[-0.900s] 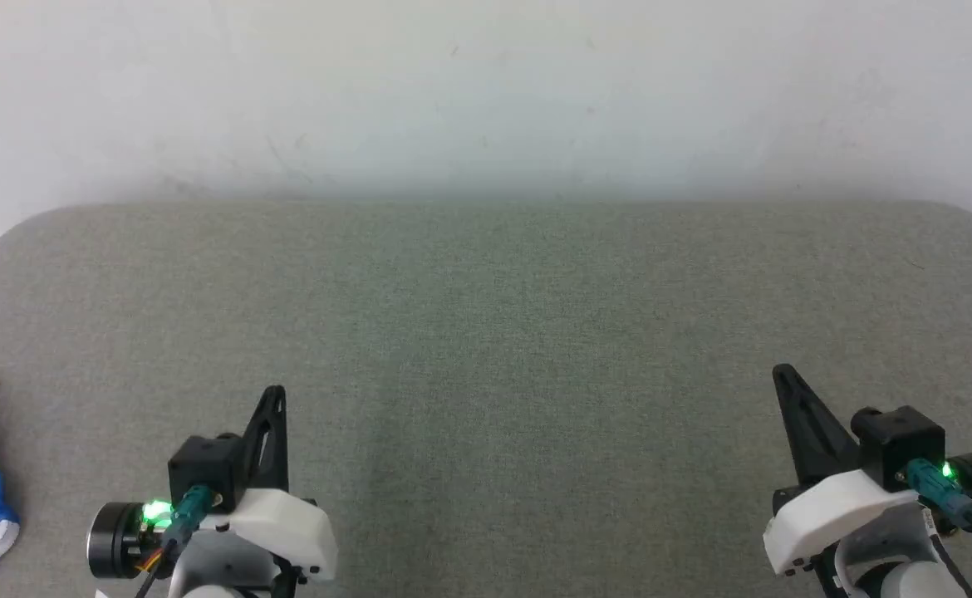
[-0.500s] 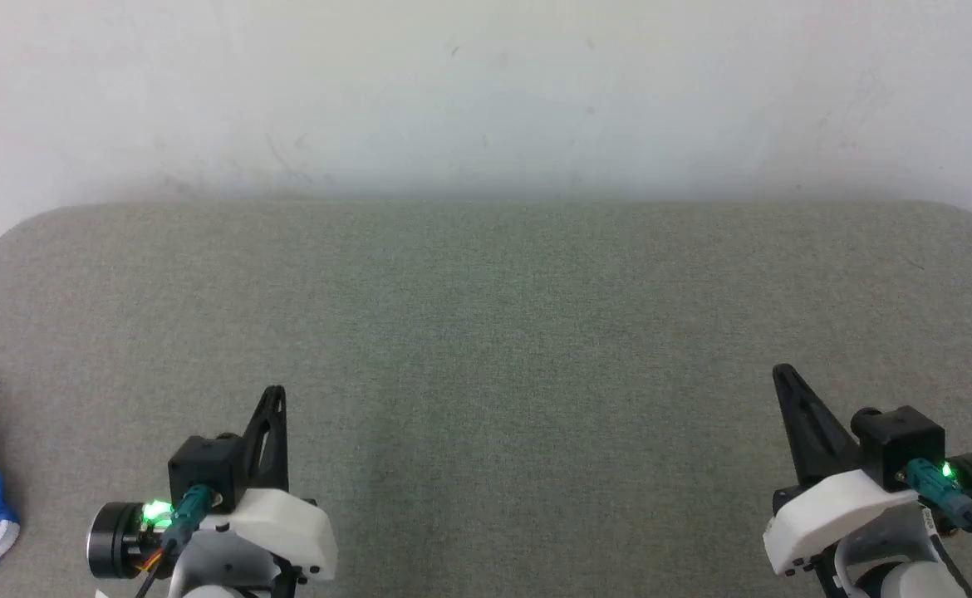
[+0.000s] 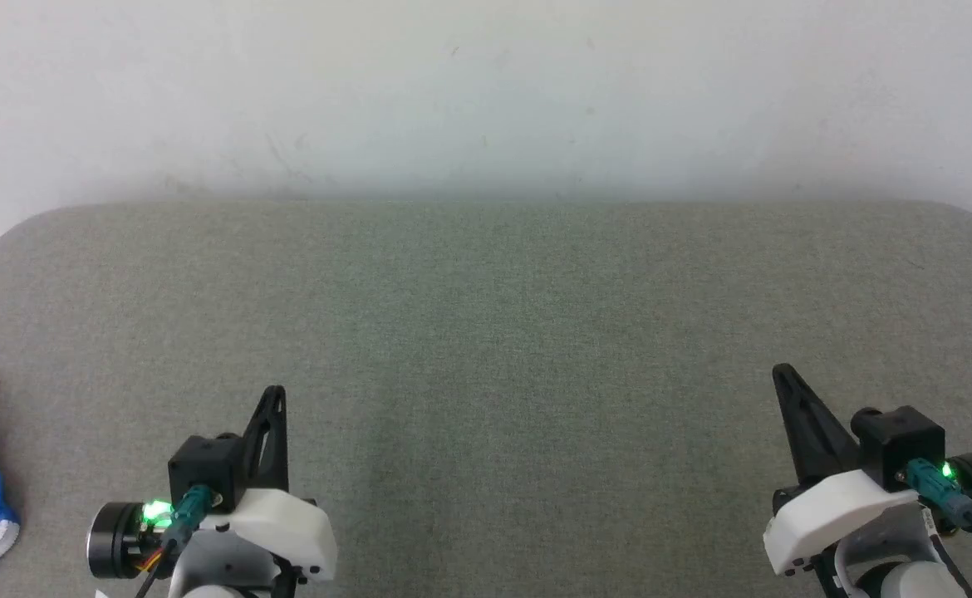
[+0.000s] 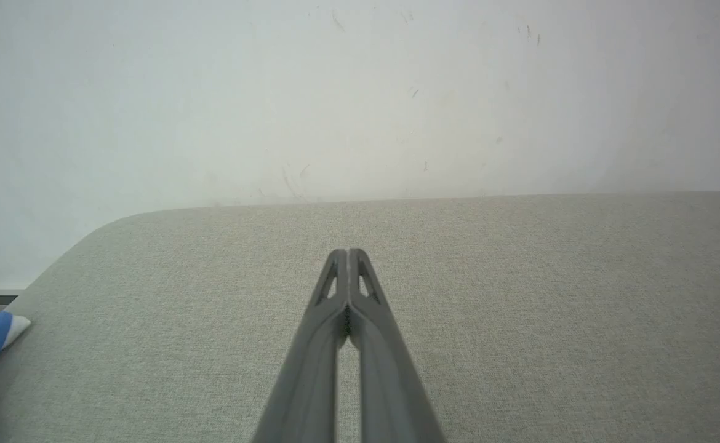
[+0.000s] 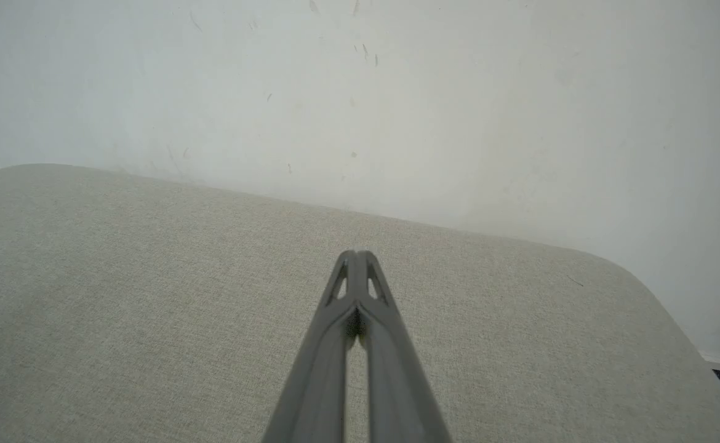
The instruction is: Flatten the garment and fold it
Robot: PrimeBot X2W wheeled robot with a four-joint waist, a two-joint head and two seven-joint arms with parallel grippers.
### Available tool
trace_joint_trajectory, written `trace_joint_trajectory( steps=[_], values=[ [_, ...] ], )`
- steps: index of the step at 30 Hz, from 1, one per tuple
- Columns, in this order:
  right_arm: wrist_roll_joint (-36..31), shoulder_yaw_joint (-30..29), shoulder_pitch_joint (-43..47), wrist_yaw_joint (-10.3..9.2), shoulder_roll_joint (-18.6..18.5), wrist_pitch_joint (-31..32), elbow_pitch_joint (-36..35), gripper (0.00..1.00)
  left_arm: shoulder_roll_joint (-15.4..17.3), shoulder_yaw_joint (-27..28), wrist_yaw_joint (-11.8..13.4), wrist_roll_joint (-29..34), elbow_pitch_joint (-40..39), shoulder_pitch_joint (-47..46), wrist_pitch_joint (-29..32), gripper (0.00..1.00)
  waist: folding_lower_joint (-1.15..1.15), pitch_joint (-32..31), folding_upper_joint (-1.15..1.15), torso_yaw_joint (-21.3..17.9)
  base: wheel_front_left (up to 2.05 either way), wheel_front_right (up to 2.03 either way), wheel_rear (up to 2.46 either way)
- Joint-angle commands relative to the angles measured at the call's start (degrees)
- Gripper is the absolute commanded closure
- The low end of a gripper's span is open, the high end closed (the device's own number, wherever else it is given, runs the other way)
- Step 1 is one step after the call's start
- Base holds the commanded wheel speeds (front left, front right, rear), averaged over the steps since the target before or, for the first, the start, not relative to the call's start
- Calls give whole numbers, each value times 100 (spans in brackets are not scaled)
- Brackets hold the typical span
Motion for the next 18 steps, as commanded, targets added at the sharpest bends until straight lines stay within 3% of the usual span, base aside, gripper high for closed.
trace_joint_trajectory(
  steps=[1, 13, 14, 15, 16, 18],
  values=[
    [-42, -2, -84, -5, 18, 4, 7, 100, -23, 21, -47, 21, -28, -74, 2, 100, 0, 0, 0, 0, 0, 0, 0],
    [-42, -2, -84, -5, 18, 4, 7, 100, -23, 21, -47, 21, -28, -74, 2, 100, 0, 0, 0, 0, 0, 0, 0],
    [-42, -2, -84, -5, 18, 4, 7, 0, -23, 21, -47, 21, -28, -74, 2, 0, 0, 0, 0, 0, 0, 0, 0],
    [4, -1, 2, 0, -1, -1, -1, 100, 0, -3, 2, -2, 1, 1, -2, 100, 0, 0, 0, 0, 0, 0, 0],
    [6, 0, 6, 0, -2, -2, -1, 0, 1, -5, 1, -3, 3, 2, -3, 0, 0, 0, 0, 0, 0, 0, 0],
    [10, -2, 7, 0, -3, -6, -1, 0, 1, -9, 0, -8, 8, 1, -7, 0, 0, 1, 0, -1, 0, 0, 0]
  ],
)
